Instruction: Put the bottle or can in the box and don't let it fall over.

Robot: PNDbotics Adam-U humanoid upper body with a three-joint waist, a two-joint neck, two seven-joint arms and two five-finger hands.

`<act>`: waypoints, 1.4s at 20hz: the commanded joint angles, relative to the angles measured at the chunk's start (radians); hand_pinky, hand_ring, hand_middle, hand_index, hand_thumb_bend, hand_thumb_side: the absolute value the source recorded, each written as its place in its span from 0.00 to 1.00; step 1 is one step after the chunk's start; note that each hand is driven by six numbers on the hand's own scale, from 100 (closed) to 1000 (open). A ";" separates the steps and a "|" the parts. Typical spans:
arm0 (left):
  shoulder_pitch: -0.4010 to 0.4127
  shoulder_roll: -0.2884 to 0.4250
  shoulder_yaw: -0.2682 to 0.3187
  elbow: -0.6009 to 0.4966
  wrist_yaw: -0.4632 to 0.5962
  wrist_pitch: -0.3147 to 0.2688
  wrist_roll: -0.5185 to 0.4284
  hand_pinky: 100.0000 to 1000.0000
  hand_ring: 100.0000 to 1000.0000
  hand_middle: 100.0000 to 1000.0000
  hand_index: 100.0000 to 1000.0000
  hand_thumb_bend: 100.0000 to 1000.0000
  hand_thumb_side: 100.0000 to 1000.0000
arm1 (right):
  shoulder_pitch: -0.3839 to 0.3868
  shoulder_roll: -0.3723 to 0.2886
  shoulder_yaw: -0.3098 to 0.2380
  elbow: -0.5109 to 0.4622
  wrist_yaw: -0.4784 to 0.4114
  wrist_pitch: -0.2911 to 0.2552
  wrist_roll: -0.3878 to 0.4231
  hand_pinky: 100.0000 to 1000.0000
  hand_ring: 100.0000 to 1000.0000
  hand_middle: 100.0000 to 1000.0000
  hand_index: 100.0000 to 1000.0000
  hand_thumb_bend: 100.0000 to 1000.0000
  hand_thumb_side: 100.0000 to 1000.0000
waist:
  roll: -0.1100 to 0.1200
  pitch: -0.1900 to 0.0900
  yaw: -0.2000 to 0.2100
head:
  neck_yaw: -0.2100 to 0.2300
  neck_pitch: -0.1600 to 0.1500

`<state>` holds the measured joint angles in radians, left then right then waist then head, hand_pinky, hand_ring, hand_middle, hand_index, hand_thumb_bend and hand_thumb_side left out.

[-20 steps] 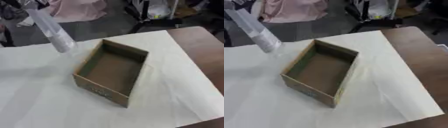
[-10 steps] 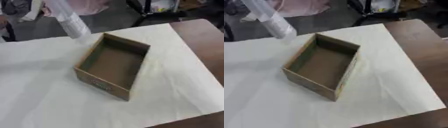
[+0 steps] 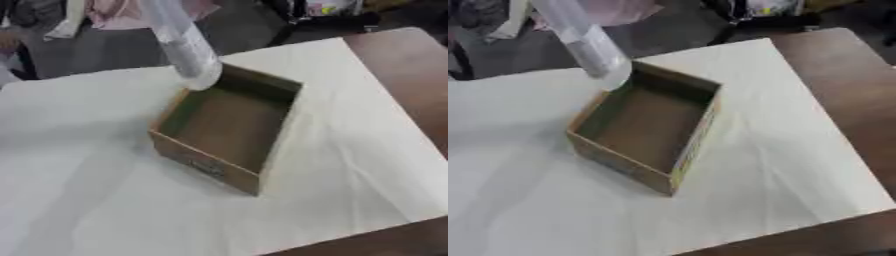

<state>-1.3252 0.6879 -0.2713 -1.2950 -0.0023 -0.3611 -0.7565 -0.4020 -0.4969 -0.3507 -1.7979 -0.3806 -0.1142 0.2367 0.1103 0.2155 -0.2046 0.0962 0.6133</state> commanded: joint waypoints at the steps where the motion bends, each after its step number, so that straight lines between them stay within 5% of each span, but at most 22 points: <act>1: -0.028 -0.004 -0.003 -0.005 -0.021 -0.026 -0.024 0.00 0.00 0.00 0.07 0.26 0.00 | -0.016 -0.015 -0.001 -0.027 -0.008 0.006 0.001 0.79 1.00 0.75 0.89 0.00 0.38 | -0.006 -0.015 -0.005 | 0.018 -0.008; 10: 0.007 -0.046 -0.052 0.007 -0.109 -0.083 -0.046 0.00 0.00 0.00 0.09 0.27 0.00 | -0.029 -0.001 0.003 -0.036 -0.015 0.016 0.003 0.79 1.00 0.75 0.89 0.00 0.38 | 0.000 -0.007 -0.019 | 0.028 -0.017; 15: 0.031 -0.059 -0.084 0.012 -0.139 -0.101 0.009 0.00 0.00 0.00 0.21 0.14 0.00 | -0.030 0.002 0.003 -0.037 -0.016 0.018 0.004 0.79 1.00 0.75 0.89 0.00 0.39 | 0.001 -0.003 -0.026 | 0.025 -0.023; 17: 0.038 -0.063 -0.105 0.005 -0.146 -0.108 0.035 0.00 0.05 0.09 0.33 0.10 0.00 | -0.028 0.001 0.002 -0.036 -0.016 0.018 0.005 0.79 1.00 0.75 0.89 0.00 0.39 | 0.003 -0.002 -0.027 | 0.025 -0.023; 21: 0.051 -0.063 -0.125 -0.005 -0.159 -0.124 0.052 0.00 0.35 0.37 0.59 0.16 0.00 | -0.024 0.002 -0.002 -0.035 -0.015 0.017 0.005 0.79 1.00 0.75 0.89 0.00 0.39 | 0.004 0.002 -0.031 | 0.026 -0.023; 22: 0.056 -0.061 -0.128 -0.005 -0.164 -0.131 0.045 0.04 0.42 0.44 0.65 0.15 0.00 | -0.023 0.002 -0.003 -0.035 -0.015 0.017 0.004 0.79 1.00 0.75 0.89 0.00 0.40 | 0.004 0.003 -0.031 | 0.025 -0.022; 23: 0.059 -0.060 -0.130 -0.005 -0.170 -0.139 0.031 0.25 0.54 0.55 0.74 0.17 0.00 | -0.022 0.002 -0.004 -0.034 -0.016 0.017 0.003 0.79 1.00 0.75 0.89 0.00 0.40 | 0.004 0.004 -0.031 | 0.025 -0.021; 25: 0.064 -0.058 -0.132 -0.003 -0.190 -0.159 -0.011 0.43 0.66 0.65 0.81 0.22 0.01 | -0.023 0.001 -0.005 -0.034 -0.016 0.016 0.002 0.79 1.00 0.75 0.89 0.00 0.39 | 0.003 0.004 -0.030 | 0.025 -0.018; 28: 0.070 -0.057 -0.129 0.004 -0.210 -0.188 -0.070 0.69 0.82 0.78 0.88 0.31 0.25 | -0.026 0.002 -0.003 -0.034 -0.017 0.016 0.001 0.79 1.00 0.75 0.89 0.00 0.39 | 0.001 0.005 -0.030 | 0.024 -0.020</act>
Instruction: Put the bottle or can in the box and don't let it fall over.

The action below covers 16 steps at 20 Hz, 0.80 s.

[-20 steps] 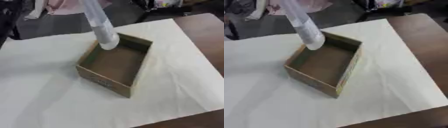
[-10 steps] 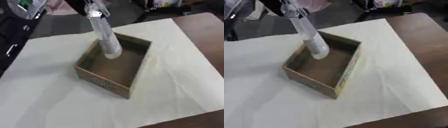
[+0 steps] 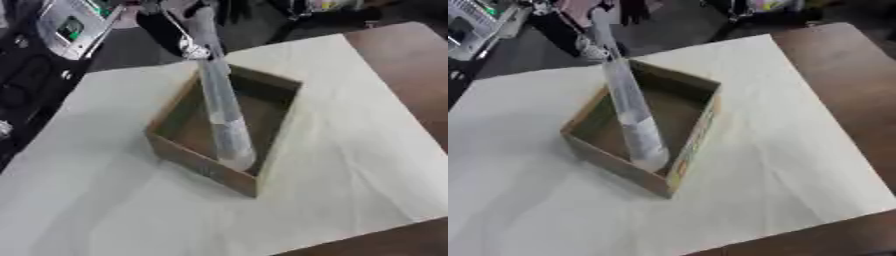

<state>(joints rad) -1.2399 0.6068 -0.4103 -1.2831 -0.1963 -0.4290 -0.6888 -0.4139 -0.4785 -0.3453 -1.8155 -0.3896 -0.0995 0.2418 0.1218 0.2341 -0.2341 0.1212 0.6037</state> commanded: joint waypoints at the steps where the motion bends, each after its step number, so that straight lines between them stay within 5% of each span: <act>1: -0.013 0.024 0.011 -0.006 -0.020 -0.129 -0.153 0.73 0.85 0.80 0.89 0.35 0.34 | -0.014 -0.017 -0.009 -0.017 -0.008 0.001 -0.004 0.79 1.00 0.75 0.89 0.00 0.39 | -0.011 -0.013 0.000 | -0.002 -0.011; 6: -0.003 0.027 0.016 0.008 -0.021 -0.162 -0.213 0.76 0.86 0.81 0.90 0.39 0.42 | -0.011 -0.017 -0.010 -0.014 -0.008 -0.001 -0.006 0.79 1.00 0.74 0.89 0.00 0.39 | -0.014 -0.015 0.001 | -0.006 -0.010; 11: 0.011 0.034 0.005 0.017 -0.034 -0.178 -0.218 0.77 0.86 0.80 0.89 0.36 0.35 | -0.008 -0.019 -0.010 -0.013 -0.008 -0.002 -0.007 0.79 1.00 0.74 0.89 0.00 0.39 | -0.015 -0.017 0.002 | -0.010 -0.009; 14: 0.021 0.043 0.003 0.023 -0.052 -0.184 -0.218 0.77 0.86 0.80 0.89 0.34 0.18 | -0.005 -0.022 -0.013 -0.013 -0.007 -0.005 -0.011 0.79 1.00 0.74 0.89 0.00 0.39 | -0.017 -0.019 0.004 | -0.018 -0.011; 16: 0.032 0.050 -0.007 0.028 -0.075 -0.195 -0.218 0.78 0.86 0.79 0.88 0.43 0.32 | -0.004 -0.023 -0.013 -0.012 -0.007 -0.005 -0.012 0.79 1.00 0.74 0.89 0.00 0.39 | -0.017 -0.019 0.005 | -0.024 -0.015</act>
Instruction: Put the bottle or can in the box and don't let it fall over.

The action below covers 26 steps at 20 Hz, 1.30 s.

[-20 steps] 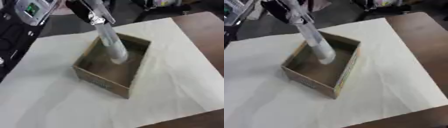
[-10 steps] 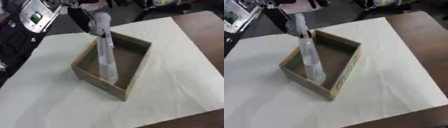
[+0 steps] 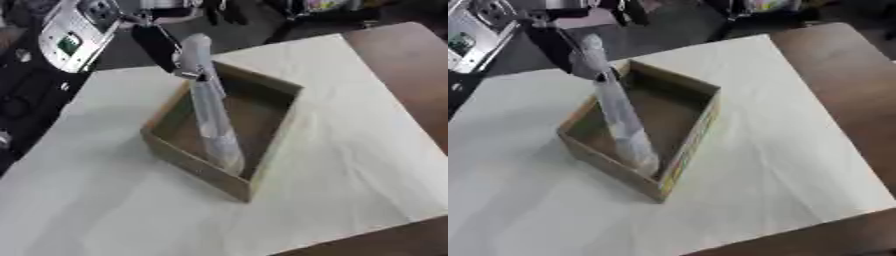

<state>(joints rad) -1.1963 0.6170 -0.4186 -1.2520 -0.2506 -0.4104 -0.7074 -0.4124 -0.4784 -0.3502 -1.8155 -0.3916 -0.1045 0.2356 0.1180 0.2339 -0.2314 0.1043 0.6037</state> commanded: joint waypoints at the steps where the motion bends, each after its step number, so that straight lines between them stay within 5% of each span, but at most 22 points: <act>1: -0.006 0.042 -0.003 -0.002 -0.032 -0.221 -0.200 0.78 0.85 0.79 0.88 0.43 0.33 | -0.005 -0.022 -0.009 -0.012 -0.005 0.000 -0.006 0.79 1.00 0.74 0.89 0.00 0.39 | -0.013 -0.019 0.003 | -0.010 -0.017; 4: 0.016 0.051 -0.012 0.005 -0.048 -0.238 -0.200 0.77 0.85 0.79 0.90 0.43 0.53 | -0.005 -0.022 -0.010 -0.013 -0.005 0.000 -0.008 0.79 1.00 0.74 0.89 0.00 0.39 | -0.015 -0.019 0.004 | -0.017 -0.018; 10: 0.044 0.072 -0.008 0.012 -0.074 -0.249 -0.200 0.78 0.86 0.81 0.91 0.42 0.65 | -0.007 -0.022 -0.011 -0.014 -0.007 -0.001 -0.012 0.79 1.00 0.74 0.89 0.00 0.39 | -0.017 -0.019 0.007 | -0.031 -0.009; 23: 0.083 0.106 -0.032 0.004 -0.091 -0.302 -0.200 0.77 0.86 0.80 0.90 0.42 0.50 | -0.006 -0.021 -0.013 -0.012 -0.015 -0.001 -0.012 0.79 1.00 0.74 0.89 0.00 0.39 | -0.021 -0.018 0.004 | -0.037 -0.002; 26: 0.104 0.145 0.006 -0.039 -0.027 -0.271 -0.200 0.75 0.84 0.79 0.89 0.19 0.58 | -0.004 -0.022 -0.014 -0.012 -0.014 0.000 -0.013 0.79 1.00 0.74 0.89 0.00 0.39 | -0.019 -0.019 0.009 | -0.043 0.005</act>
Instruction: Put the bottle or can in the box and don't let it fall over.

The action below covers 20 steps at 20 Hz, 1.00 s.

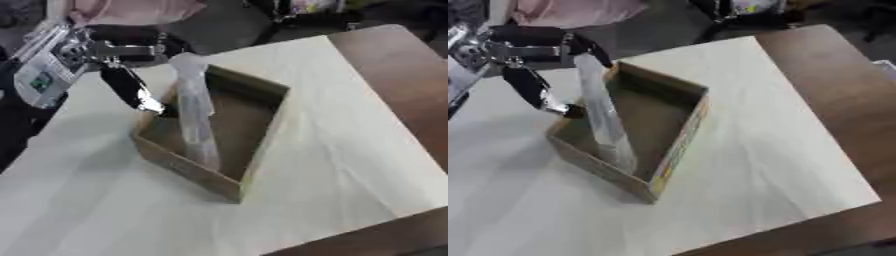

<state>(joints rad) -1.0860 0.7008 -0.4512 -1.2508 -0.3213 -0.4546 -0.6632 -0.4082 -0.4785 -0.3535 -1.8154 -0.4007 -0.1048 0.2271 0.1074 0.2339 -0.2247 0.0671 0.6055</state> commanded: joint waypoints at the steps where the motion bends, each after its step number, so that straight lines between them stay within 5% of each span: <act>1: 0.007 0.081 0.056 -0.063 0.077 -0.210 -0.244 0.75 0.84 0.79 0.90 0.10 0.63 | -0.008 -0.023 -0.011 -0.013 -0.004 0.001 -0.006 0.79 1.00 0.74 0.89 0.00 0.39 | -0.008 -0.020 0.006 | -0.011 0.005; 4: 0.058 0.145 0.114 -0.148 0.175 -0.148 -0.244 0.69 0.79 0.77 0.90 0.00 0.82 | -0.007 -0.026 -0.012 -0.014 -0.003 0.001 -0.008 0.79 1.00 0.74 0.89 0.00 0.39 | -0.008 -0.019 0.018 | -0.036 0.007; 11: 0.257 0.275 0.294 -0.360 0.430 0.039 -0.195 0.62 0.75 0.76 0.89 0.00 0.67 | -0.002 -0.031 -0.017 -0.008 0.002 -0.008 -0.009 0.79 1.00 0.74 0.89 0.00 0.38 | -0.029 -0.008 0.047 | -0.086 0.010; 16: 0.444 0.303 0.423 -0.519 0.618 0.162 0.007 0.56 0.71 0.73 0.90 0.00 0.54 | 0.004 -0.027 -0.023 0.002 0.002 -0.023 -0.014 0.79 1.00 0.74 0.89 0.00 0.38 | -0.061 -0.001 0.063 | -0.097 0.004; 20: 0.613 0.247 0.495 -0.656 0.746 0.238 0.272 0.49 0.65 0.69 0.89 0.00 0.61 | 0.010 -0.024 -0.030 0.015 0.003 -0.039 -0.018 0.79 1.00 0.74 0.89 0.00 0.37 | -0.089 0.009 0.073 | -0.107 0.001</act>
<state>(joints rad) -0.4677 0.9373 0.0083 -1.8583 0.3846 -0.2349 -0.4606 -0.3915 -0.4793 -0.3701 -1.7967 -0.4003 -0.1359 0.2109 0.0150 0.2563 -0.1503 -0.0340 0.6139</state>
